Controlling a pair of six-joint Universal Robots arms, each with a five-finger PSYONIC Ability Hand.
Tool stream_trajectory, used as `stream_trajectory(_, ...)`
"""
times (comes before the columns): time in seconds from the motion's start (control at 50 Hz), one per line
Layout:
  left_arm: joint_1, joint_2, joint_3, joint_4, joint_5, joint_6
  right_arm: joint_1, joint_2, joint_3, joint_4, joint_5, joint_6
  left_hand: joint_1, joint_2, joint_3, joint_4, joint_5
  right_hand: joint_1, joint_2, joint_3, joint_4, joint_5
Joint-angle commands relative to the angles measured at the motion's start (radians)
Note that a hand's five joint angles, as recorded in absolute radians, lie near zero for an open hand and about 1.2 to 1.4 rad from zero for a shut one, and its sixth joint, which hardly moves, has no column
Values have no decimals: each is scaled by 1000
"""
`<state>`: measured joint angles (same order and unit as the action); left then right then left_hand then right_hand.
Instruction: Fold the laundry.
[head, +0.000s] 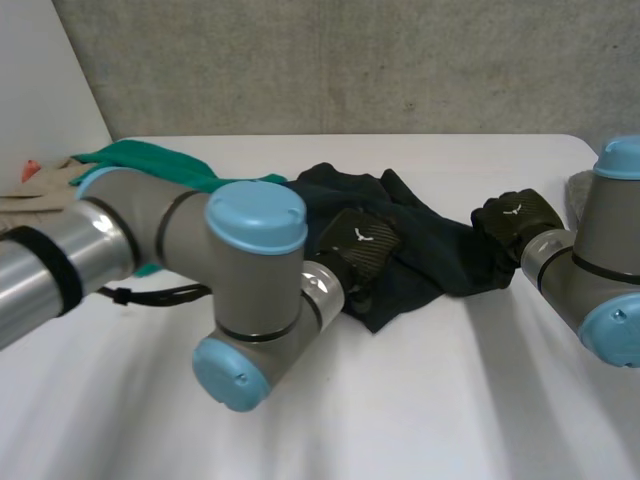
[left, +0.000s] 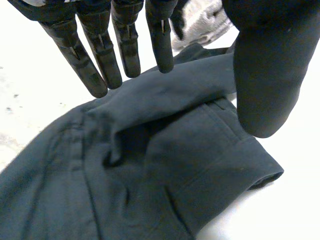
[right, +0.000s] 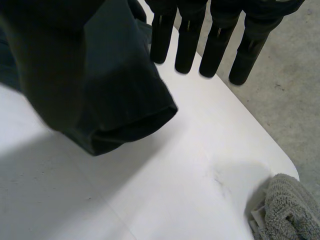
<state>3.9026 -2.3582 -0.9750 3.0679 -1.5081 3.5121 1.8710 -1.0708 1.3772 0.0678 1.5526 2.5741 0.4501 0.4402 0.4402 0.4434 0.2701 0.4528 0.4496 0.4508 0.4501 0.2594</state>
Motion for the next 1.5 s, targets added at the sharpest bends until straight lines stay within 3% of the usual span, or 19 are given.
stream_trajectory(0.02,-25,-119,173,-149,-3,51,-15,-8,-3,1,-3,14,107,117,117,114,112,-78,-75,-76,-76,-60)
stream_trajectory(0.18,-34,-213,301,-259,-11,140,-36,-9,-7,7,-5,20,104,114,114,111,109,-84,-81,-82,-82,-66)
stream_trajectory(0.32,-31,-260,354,-250,-23,171,-53,-12,-9,7,-12,21,83,93,93,90,89,-84,-81,-82,-82,-66)
stream_trajectory(0.48,-34,-322,417,-242,-27,209,-58,-8,-4,7,-14,21,224,234,234,231,230,-82,-78,-80,-79,-63)
stream_trajectory(0.54,-32,-328,437,-241,-34,214,-59,-8,-4,7,-14,21,338,348,348,345,344,-82,-78,-80,-79,-63)
stream_trajectory(0.62,-29,-343,472,-241,-38,222,-64,-8,-4,7,-14,21,944,954,954,951,950,-82,-78,-80,-79,-63)
stream_trajectory(0.76,-31,-345,464,-251,-101,271,-64,-12,-3,7,-14,21,946,956,956,953,952,-82,-78,-80,-79,-63)
stream_trajectory(0.84,4,-262,417,-253,-168,275,-64,-15,-3,7,-14,21,946,956,956,953,952,-82,-78,-80,-79,-63)
stream_trajectory(0.96,153,46,219,-129,-228,157,-62,-24,-3,12,-23,27,946,956,956,953,952,-82,-78,-80,-79,-63)
stream_trajectory(1.1,294,318,153,167,-147,50,-55,-44,-7,29,-35,63,946,956,956,953,952,-82,-78,-80,-79,-63)
stream_trajectory(1.2,313,336,295,253,-103,-30,-58,-66,-3,38,-40,78,946,956,956,953,952,-82,-78,-80,-79,-63)
stream_trajectory(1.3,271,257,469,187,-41,-113,-62,-81,-1,40,-40,92,946,956,956,953,952,-82,-78,-80,-79,-63)
stream_trajectory(1.34,236,195,525,152,32,-172,-67,-84,0,43,-40,97,946,956,956,953,952,-82,-78,-80,-79,-63)
stream_trajectory(1.4,181,114,553,108,130,-231,-75,-89,0,43,-40,98,946,956,956,953,952,-82,-78,-80,-79,-63)
stream_trajectory(1.5,78,-21,526,69,224,-259,-89,-90,-1,43,-46,98,946,956,956,953,952,-84,-81,-82,-82,-66)
